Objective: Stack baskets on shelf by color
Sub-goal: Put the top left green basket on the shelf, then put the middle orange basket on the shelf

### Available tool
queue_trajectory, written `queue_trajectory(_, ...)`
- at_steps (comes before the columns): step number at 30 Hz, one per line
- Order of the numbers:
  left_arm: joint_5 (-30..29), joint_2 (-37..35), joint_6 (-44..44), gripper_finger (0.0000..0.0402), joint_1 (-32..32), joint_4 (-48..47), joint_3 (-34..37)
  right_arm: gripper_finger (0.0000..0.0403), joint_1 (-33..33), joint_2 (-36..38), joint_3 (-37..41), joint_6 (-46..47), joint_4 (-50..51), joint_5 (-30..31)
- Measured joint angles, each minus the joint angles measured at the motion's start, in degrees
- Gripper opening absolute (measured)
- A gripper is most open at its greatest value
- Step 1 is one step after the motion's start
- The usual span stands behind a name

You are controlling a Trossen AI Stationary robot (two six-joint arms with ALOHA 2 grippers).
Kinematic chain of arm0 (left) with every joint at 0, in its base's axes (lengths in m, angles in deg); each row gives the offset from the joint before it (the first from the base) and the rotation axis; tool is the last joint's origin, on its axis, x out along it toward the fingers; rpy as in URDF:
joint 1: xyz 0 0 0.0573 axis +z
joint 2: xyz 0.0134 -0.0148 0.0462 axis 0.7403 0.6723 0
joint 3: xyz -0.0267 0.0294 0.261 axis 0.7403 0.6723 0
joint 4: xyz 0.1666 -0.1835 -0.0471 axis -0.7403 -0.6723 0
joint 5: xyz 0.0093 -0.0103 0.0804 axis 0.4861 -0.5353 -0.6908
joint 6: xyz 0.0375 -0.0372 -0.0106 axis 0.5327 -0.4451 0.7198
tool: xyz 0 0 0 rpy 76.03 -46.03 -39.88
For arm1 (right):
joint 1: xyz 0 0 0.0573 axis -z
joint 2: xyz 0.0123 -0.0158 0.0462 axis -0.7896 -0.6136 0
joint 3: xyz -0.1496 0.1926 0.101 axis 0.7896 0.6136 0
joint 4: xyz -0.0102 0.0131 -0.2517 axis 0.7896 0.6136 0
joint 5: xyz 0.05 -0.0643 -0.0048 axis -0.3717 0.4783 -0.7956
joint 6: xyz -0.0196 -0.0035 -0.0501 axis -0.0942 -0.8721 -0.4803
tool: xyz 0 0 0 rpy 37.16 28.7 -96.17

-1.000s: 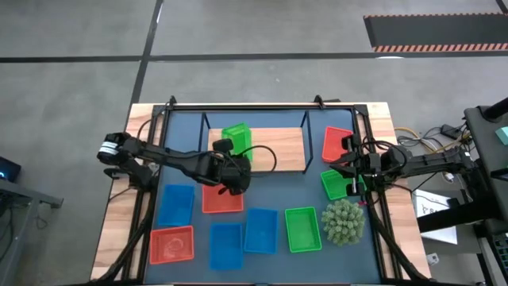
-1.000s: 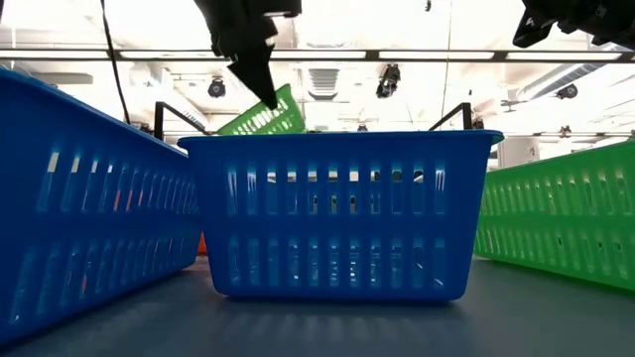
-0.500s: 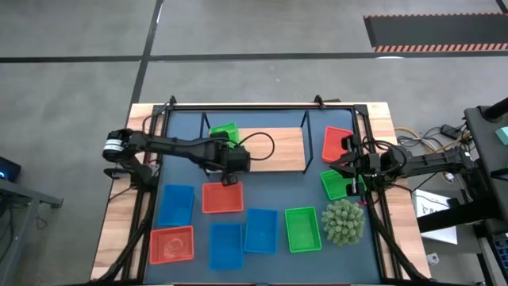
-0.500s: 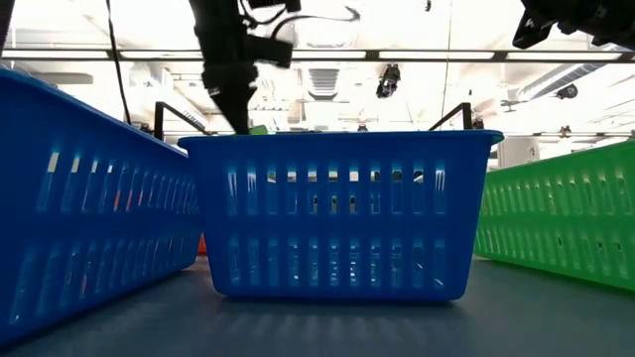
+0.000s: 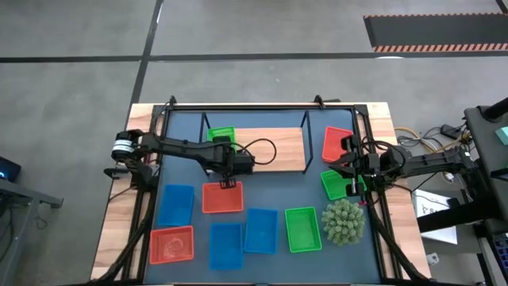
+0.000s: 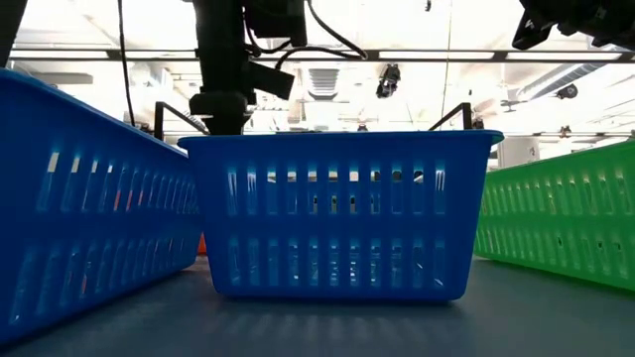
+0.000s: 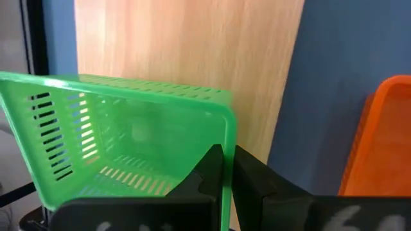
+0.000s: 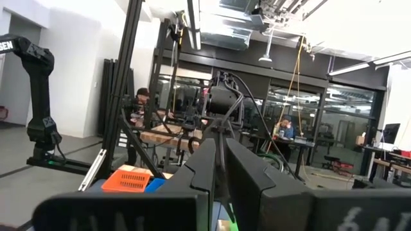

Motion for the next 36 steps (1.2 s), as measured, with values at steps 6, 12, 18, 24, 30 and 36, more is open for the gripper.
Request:
queue_trajectory(6, 2.10, 0.00, 1.35, 0.0028, 0.00, 0.08, 0.00, 0.0027, 0.00, 0.02, 0.00, 0.00, 0.10, 0.00)
queue_trajectory(12, 2.18, 0.02, 1.37, 0.0048, 0.00, 0.51, 0.00, 0.0027, 0.00, 0.02, 0.00, -0.01, 0.22, 0.00)
queue_trajectory(18, 2.20, -0.81, 1.40, 0.0052, 0.00, 0.57, -1.90, 0.0027, 0.00, 0.02, 0.00, 0.00, 0.28, -0.02)
queue_trajectory(24, 2.57, -2.57, 5.00, 0.0052, 0.00, 0.47, -3.79, 0.0027, 0.00, 0.00, 0.00, 0.00, 0.36, -0.02)
queue_trajectory(30, 2.53, -3.28, 8.49, 0.0052, 1.75, 0.63, -3.30, 0.0027, 0.00, 0.00, 0.00, 0.00, 0.50, -0.03)
queue_trajectory(36, 2.34, -3.28, 8.92, 0.0052, 4.18, 2.67, -1.09, 0.0027, 0.00, 0.00, 0.00, 0.02, 0.66, -0.02)
